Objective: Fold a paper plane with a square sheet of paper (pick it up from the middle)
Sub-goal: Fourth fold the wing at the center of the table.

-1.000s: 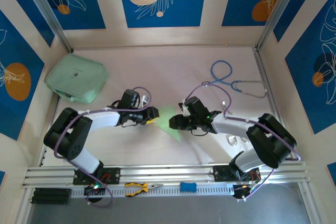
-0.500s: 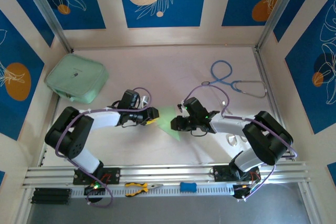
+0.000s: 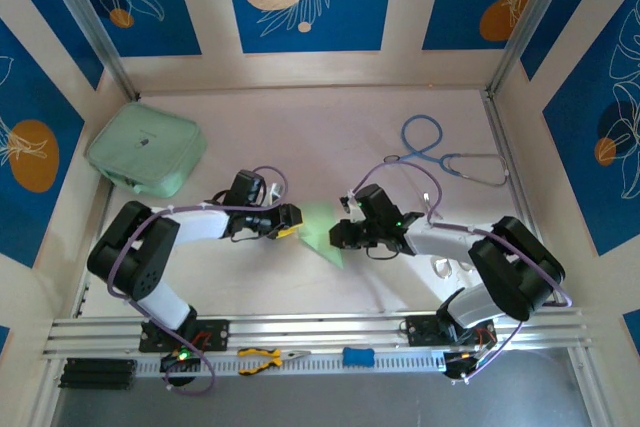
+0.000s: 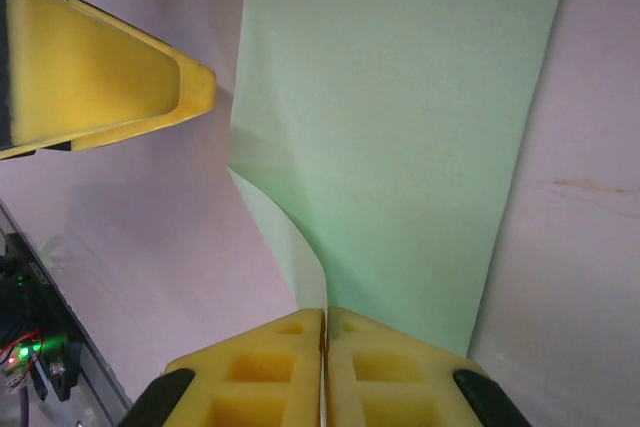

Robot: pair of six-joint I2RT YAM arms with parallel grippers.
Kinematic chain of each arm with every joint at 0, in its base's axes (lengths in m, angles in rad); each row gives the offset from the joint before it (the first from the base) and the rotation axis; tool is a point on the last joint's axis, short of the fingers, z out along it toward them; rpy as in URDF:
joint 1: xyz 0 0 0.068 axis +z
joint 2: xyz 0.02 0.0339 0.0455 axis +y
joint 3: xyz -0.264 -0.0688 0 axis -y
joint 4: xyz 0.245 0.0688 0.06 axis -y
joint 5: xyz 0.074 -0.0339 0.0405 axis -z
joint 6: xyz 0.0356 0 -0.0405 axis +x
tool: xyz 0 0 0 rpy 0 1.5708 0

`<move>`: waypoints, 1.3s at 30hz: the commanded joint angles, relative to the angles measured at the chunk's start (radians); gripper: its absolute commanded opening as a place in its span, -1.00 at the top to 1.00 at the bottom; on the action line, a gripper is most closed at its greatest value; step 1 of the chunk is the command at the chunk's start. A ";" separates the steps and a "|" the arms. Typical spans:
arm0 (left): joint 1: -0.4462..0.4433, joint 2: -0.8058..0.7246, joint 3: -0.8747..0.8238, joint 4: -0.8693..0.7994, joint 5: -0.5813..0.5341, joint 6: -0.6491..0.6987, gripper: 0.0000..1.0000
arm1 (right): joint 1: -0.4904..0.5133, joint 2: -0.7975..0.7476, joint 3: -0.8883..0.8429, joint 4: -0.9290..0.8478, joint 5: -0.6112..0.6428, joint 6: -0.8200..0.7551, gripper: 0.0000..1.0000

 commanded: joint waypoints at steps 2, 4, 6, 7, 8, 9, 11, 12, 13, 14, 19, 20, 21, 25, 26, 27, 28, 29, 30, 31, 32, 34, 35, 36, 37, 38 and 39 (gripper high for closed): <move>0.013 0.020 0.039 -0.011 0.047 0.021 0.08 | -0.015 -0.026 -0.028 0.042 -0.061 -0.009 0.79; 0.013 0.024 0.046 -0.014 0.046 0.018 0.06 | -0.025 -0.030 -0.038 0.059 -0.076 -0.005 0.78; 0.013 0.030 0.050 -0.014 0.045 0.018 0.06 | -0.033 -0.031 -0.046 0.069 -0.086 -0.002 0.78; 0.013 0.035 0.054 -0.017 0.044 0.017 0.05 | -0.037 -0.033 -0.050 0.076 -0.094 0.000 0.78; 0.013 0.038 0.057 -0.027 0.040 0.019 0.05 | -0.039 -0.035 -0.052 0.077 -0.097 0.002 0.78; 0.013 0.043 0.065 -0.040 0.035 0.021 0.04 | -0.043 -0.036 -0.053 0.078 -0.099 0.005 0.78; 0.012 0.050 0.075 -0.062 0.022 0.027 0.03 | -0.048 -0.037 -0.058 0.081 -0.106 0.006 0.78; 0.013 0.056 0.079 -0.067 0.018 0.030 0.03 | -0.049 -0.037 -0.059 0.083 -0.107 0.005 0.77; 0.012 0.061 0.084 -0.064 0.020 0.032 0.02 | -0.049 -0.037 -0.059 0.083 -0.110 0.005 0.77; 0.013 0.067 0.086 -0.055 0.026 0.028 0.02 | -0.051 -0.037 -0.060 0.085 -0.110 0.005 0.77; 0.012 0.107 0.102 -0.018 0.050 0.010 0.03 | -0.055 -0.037 -0.064 0.092 -0.113 0.007 0.77; 0.013 0.115 0.101 -0.001 0.058 0.001 0.04 | -0.055 -0.037 -0.065 0.092 -0.115 0.007 0.77; 0.013 0.122 0.101 0.017 0.067 -0.007 0.06 | -0.056 -0.037 -0.065 0.092 -0.115 0.007 0.77; 0.013 0.136 0.100 0.057 0.080 -0.030 0.18 | -0.061 -0.038 -0.069 0.087 -0.117 0.005 0.76; 0.013 0.137 0.101 0.058 0.080 -0.030 0.21 | -0.062 -0.038 -0.069 0.087 -0.117 0.005 0.76; 0.012 0.139 0.101 0.057 0.079 -0.029 0.24 | -0.062 -0.039 -0.072 0.089 -0.115 0.005 0.76; 0.013 0.139 0.100 0.060 0.080 -0.029 0.30 | -0.064 -0.038 -0.073 0.090 -0.115 0.007 0.76; 0.013 0.140 0.099 0.064 0.081 -0.032 0.36 | -0.063 -0.038 -0.074 0.091 -0.114 0.008 0.76; 0.013 0.140 0.097 0.070 0.083 -0.033 0.40 | -0.065 -0.036 -0.075 0.092 -0.115 0.007 0.76; 0.012 0.141 0.097 0.077 0.087 -0.035 0.45 | -0.066 -0.036 -0.074 0.091 -0.114 0.007 0.75; 0.012 0.144 0.097 0.082 0.089 -0.037 0.51 | -0.066 -0.037 -0.073 0.089 -0.113 0.007 0.75; 0.013 0.143 0.091 0.093 0.088 -0.046 0.65 | -0.066 -0.041 -0.071 0.073 -0.102 0.007 0.70; 0.013 0.141 0.087 0.100 0.085 -0.052 0.70 | -0.066 -0.048 -0.068 0.058 -0.091 0.008 0.68; 0.012 0.135 0.081 0.109 0.078 -0.065 0.77 | -0.066 -0.063 -0.065 0.033 -0.067 0.008 0.62; 0.013 0.129 0.072 0.120 0.069 -0.079 0.82 | -0.064 -0.083 -0.064 0.005 -0.034 0.007 0.53; 0.012 0.123 0.063 0.129 0.055 -0.096 0.84 | -0.063 -0.104 -0.063 -0.020 -0.002 0.007 0.41; 0.008 0.118 0.051 0.145 0.037 -0.118 0.85 | -0.060 -0.132 -0.065 -0.051 0.040 0.005 0.28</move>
